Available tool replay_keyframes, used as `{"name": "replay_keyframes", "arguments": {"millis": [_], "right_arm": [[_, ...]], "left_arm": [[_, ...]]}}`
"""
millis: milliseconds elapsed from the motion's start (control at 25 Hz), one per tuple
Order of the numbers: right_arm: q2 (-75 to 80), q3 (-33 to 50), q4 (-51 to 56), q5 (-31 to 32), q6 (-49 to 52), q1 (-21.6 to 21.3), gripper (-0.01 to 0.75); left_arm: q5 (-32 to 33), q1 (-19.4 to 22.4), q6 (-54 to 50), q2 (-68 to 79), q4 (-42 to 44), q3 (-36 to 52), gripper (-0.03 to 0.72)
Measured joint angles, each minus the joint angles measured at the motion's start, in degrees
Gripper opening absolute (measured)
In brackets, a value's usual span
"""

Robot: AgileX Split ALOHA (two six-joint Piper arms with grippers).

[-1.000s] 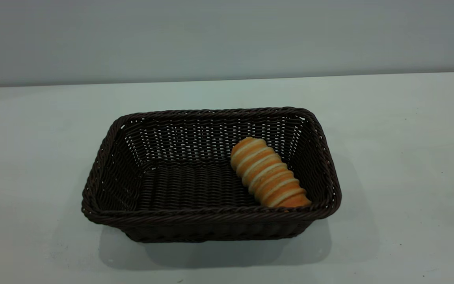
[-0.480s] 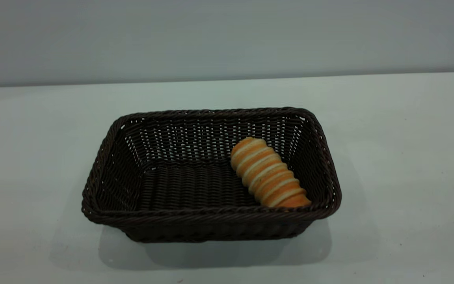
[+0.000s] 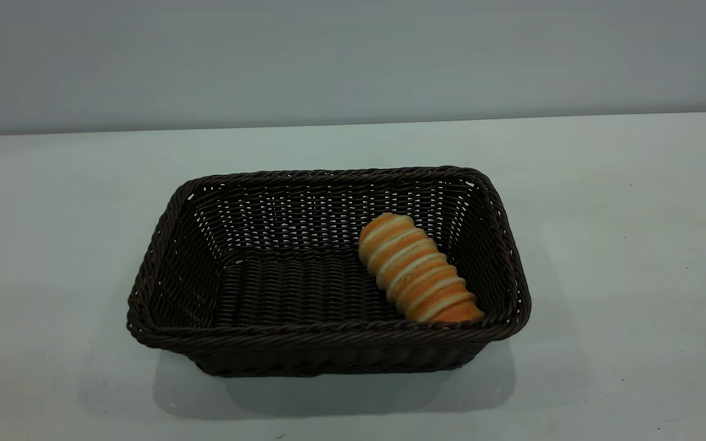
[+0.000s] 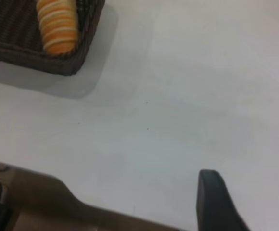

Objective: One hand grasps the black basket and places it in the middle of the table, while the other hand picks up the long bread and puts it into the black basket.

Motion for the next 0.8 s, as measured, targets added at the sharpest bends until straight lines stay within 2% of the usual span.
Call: {"name": "replay_keyframes", "arguments": {"millis": [160,800], "right_arm": [[0.00,0.00,0.18,0.00,0.00,0.00,0.336],[0.00,0.00,0.23,0.00,0.00,0.00,0.336]], "left_arm": [[2.09,0.00,-0.03,0.00,0.48,1.33,0.552],[2.24,0.00,-0.03,-1.43,0.53,3.13,0.552]]}}
